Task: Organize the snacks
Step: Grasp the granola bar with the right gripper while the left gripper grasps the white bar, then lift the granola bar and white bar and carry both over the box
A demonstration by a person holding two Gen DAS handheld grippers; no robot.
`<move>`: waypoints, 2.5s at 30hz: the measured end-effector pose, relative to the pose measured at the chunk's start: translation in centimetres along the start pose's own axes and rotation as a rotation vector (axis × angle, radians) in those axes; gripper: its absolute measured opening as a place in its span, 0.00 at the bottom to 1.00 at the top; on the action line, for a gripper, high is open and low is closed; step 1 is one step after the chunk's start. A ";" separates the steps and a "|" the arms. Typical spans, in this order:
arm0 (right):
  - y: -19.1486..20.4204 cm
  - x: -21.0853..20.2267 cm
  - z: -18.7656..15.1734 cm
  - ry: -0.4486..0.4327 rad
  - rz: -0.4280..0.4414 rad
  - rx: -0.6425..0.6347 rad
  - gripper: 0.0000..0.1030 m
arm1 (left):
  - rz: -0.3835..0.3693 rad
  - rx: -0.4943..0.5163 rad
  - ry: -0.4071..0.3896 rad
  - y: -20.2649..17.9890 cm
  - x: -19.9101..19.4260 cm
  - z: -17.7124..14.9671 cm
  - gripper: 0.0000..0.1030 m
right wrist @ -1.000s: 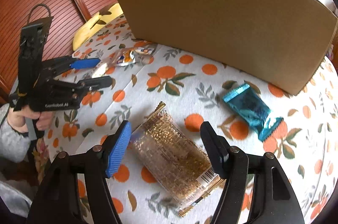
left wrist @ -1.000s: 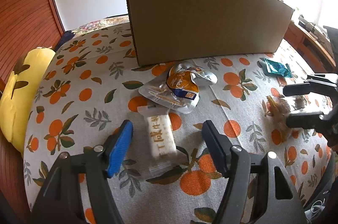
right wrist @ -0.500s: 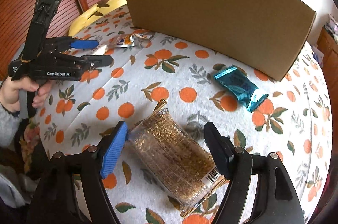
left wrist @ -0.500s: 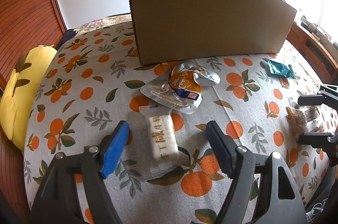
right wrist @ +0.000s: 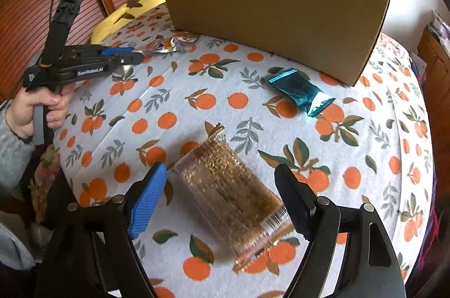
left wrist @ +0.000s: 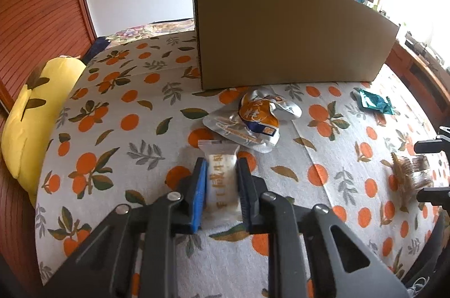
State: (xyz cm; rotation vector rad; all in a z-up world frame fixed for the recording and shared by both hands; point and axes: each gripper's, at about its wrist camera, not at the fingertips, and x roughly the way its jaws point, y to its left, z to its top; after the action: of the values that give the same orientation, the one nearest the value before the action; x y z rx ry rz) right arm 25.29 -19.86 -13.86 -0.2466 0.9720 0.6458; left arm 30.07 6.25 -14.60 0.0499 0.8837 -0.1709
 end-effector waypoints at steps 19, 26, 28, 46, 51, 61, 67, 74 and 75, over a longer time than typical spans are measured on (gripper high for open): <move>-0.8 1.4 0.0 0.044 -0.102 -0.039 0.75 | -0.043 0.023 -0.081 -2.5 -5.8 -0.7 0.18; -1.2 -0.2 -1.2 -0.021 -0.131 0.066 0.48 | -0.055 0.037 -0.118 -3.9 -7.7 -0.9 0.18; -1.2 -0.7 -1.6 -0.040 -0.133 0.091 0.46 | -0.065 0.044 -0.122 -4.3 -8.2 -0.9 0.18; -0.7 -3.9 -1.6 -0.173 -0.125 0.165 0.45 | -0.118 0.117 -0.176 -8.2 -10.3 0.1 0.18; -0.7 -5.9 -1.3 -0.224 -0.123 0.180 0.45 | -0.129 0.129 -0.187 -9.1 -10.7 0.4 0.18; -0.3 -9.7 -0.5 -0.301 -0.135 0.178 0.45 | -0.135 0.141 -0.230 -9.9 -12.3 1.4 0.18; -0.1 -11.4 -0.1 -0.344 -0.133 0.169 0.45 | -0.132 0.132 -0.273 -9.7 -13.7 2.7 0.18; -0.4 -12.1 1.0 -0.368 -0.129 0.150 0.45 | -0.131 0.119 -0.308 -9.2 -13.8 4.0 0.18; -0.6 -12.1 1.2 -0.371 -0.127 0.150 0.45 | -0.130 0.116 -0.311 -9.1 -13.6 4.2 0.18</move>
State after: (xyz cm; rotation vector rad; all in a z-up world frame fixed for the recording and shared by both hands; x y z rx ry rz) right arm 21.69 -24.55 -3.17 -0.0517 0.6383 0.4777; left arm 23.27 -1.47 -1.14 0.0714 0.5660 -0.3422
